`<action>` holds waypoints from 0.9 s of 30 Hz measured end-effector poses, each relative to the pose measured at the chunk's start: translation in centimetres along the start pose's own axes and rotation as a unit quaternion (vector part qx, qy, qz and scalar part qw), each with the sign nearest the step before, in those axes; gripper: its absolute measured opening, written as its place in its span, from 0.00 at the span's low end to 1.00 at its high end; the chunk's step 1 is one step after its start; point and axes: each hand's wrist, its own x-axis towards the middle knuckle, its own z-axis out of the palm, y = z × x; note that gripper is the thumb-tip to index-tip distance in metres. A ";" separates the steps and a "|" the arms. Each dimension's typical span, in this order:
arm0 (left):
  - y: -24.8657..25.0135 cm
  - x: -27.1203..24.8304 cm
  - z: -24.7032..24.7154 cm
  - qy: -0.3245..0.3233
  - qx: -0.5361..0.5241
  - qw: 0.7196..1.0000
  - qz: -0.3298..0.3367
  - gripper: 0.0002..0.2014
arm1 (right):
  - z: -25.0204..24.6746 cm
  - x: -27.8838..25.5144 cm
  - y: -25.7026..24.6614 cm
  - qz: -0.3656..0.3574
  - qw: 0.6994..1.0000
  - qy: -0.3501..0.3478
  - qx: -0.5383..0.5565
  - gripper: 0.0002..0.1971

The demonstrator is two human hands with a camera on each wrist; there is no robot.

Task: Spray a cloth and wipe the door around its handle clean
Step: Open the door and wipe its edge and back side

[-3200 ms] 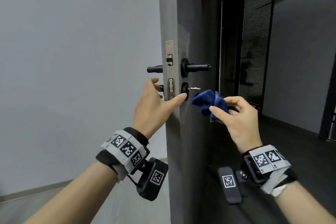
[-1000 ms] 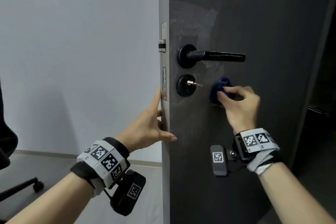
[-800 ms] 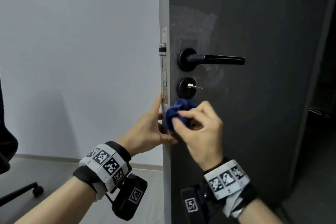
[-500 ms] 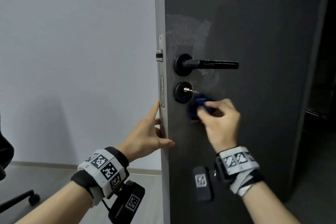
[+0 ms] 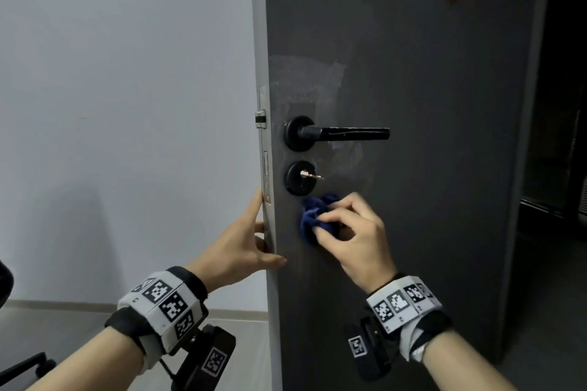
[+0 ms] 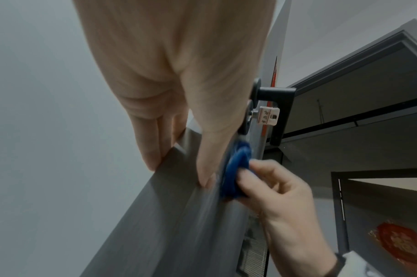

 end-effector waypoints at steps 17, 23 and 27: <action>3.9 3.3 -2.8 0.136 0.047 0.989 0.040 0.23 | 0.3 3.5 2.6 -0.077 0.996 -0.046 0.020 0.16; 1.9 4.2 -3.9 0.137 0.070 0.987 0.040 0.16 | -0.1 12.1 7.4 0.064 0.980 0.186 0.038 0.14; 0.9 5.0 -4.5 0.144 0.085 0.985 0.049 0.11 | 2.8 12.2 5.6 0.069 0.977 0.163 0.115 0.16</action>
